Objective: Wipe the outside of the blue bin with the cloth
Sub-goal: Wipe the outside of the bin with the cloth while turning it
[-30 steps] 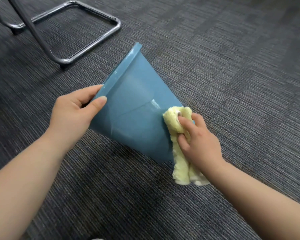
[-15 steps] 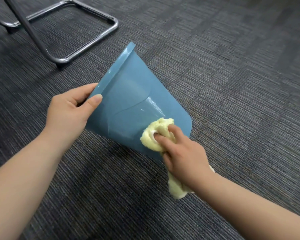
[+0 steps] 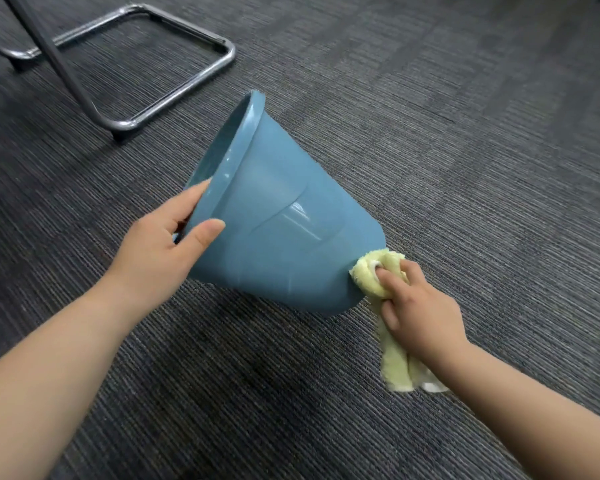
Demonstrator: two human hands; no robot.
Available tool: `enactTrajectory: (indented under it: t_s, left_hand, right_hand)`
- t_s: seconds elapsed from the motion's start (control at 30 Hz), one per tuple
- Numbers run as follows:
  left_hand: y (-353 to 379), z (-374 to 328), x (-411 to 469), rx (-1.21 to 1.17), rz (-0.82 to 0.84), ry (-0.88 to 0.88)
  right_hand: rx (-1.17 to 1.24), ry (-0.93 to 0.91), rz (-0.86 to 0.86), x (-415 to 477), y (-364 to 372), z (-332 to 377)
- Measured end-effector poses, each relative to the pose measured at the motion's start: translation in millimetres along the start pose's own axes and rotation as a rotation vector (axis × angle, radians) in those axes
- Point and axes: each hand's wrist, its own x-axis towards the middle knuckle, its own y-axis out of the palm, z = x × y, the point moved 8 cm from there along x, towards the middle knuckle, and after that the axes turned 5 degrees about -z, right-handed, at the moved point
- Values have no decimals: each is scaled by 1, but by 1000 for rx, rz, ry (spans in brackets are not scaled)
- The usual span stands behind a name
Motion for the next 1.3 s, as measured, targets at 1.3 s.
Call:
enactTrajectory:
  t_s: [1.3]
  left_hand:
    - [-12,-21,30,-52,-132,-2]
  right_hand:
    - [355,143,-48,27,-34,27]
